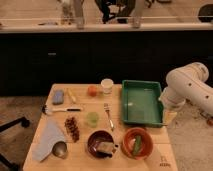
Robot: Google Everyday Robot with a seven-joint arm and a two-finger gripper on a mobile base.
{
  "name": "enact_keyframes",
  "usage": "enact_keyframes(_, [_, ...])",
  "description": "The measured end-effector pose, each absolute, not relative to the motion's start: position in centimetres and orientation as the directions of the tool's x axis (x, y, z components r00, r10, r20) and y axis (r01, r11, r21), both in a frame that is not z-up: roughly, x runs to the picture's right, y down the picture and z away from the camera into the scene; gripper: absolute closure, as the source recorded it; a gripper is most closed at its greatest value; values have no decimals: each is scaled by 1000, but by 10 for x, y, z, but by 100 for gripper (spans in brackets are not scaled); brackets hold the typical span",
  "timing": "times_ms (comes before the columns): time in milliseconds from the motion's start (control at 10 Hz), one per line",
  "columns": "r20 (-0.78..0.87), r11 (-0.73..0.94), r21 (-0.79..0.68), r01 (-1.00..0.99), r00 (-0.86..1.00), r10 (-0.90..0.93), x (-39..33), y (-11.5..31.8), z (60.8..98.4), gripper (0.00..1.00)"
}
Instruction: Place fork in tray
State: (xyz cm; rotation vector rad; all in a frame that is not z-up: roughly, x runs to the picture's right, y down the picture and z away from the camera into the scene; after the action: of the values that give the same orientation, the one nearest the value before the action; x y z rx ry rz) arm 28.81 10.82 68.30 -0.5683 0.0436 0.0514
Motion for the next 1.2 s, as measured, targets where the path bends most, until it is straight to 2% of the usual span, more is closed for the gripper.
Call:
enact_keyframes(500, [-62, 843, -536, -36, 998, 2, 284, 111, 682, 20])
enact_keyframes(800, [-80, 836, -549, -1, 996, -51, 240, 112, 687, 20])
enact_keyframes(1200, [-100, 808, -586, -61, 995, 3, 200, 105, 704, 20])
